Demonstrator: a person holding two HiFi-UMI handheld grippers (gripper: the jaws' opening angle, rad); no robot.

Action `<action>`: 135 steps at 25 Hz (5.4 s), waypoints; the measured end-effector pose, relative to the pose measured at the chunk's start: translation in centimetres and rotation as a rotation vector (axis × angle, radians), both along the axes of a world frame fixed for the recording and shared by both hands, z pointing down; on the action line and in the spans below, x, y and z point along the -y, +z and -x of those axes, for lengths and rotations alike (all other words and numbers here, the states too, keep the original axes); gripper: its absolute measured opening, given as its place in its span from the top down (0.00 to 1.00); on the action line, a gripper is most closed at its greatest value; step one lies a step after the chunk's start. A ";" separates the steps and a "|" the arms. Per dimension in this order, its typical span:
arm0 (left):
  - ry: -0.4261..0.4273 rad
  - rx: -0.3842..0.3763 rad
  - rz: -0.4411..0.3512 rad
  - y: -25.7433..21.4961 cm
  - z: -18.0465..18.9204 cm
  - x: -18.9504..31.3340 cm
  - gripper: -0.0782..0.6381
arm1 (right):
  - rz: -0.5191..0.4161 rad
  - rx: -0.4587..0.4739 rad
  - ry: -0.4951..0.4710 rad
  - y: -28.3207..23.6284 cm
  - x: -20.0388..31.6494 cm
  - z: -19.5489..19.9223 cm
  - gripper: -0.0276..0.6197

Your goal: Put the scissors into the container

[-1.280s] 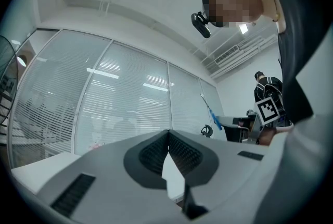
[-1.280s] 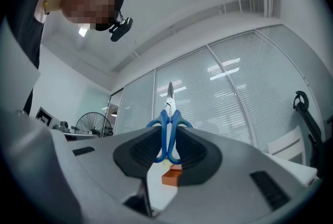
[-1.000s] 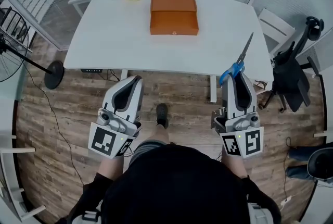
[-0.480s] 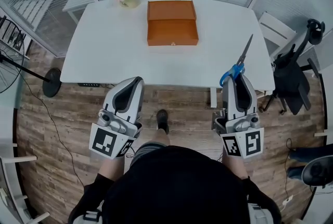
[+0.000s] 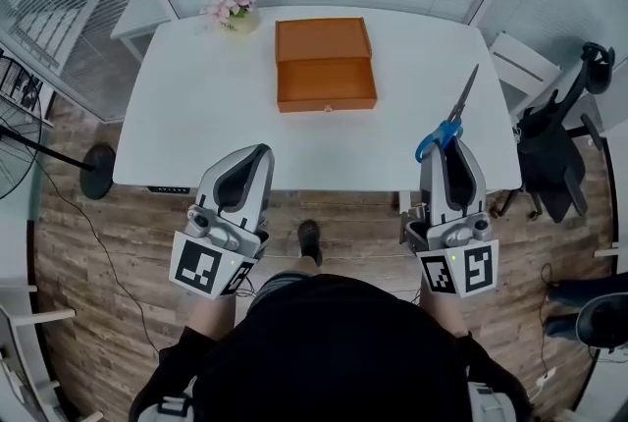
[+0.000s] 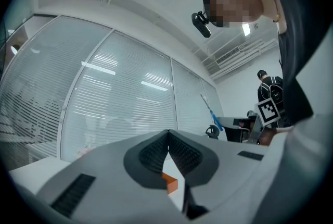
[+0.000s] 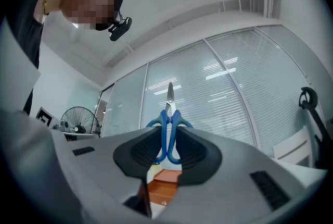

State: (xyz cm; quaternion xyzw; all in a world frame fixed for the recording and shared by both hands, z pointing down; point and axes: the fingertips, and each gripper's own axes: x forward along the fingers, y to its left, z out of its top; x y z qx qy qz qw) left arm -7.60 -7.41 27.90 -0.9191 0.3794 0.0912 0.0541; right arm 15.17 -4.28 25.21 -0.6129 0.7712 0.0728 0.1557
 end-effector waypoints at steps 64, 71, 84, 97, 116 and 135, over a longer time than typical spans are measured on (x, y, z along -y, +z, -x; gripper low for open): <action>-0.156 -0.028 0.006 -0.9 -2.0 17.0 0.88 | 0.019 -0.051 -0.189 -0.4 21.3 -1.8 0.82; -0.210 -0.026 0.002 -1.2 -2.2 17.0 0.88 | 0.025 -0.063 -0.242 0.0 22.3 -1.6 0.82; -0.255 -0.029 0.010 -0.9 -1.7 16.7 0.88 | 0.042 -0.117 -0.313 0.5 23.7 -0.3 0.82; -0.288 -0.018 0.030 -0.2 -0.8 15.9 0.88 | 0.073 -0.291 -0.402 2.3 24.6 2.2 0.82; -0.308 -0.002 0.035 -0.1 0.0 15.2 0.88 | 0.089 -0.458 -0.441 5.0 25.5 4.4 0.82; -0.306 -0.009 0.030 -0.1 0.1 15.3 0.88 | 0.115 -0.539 -0.466 7.3 25.8 6.0 0.82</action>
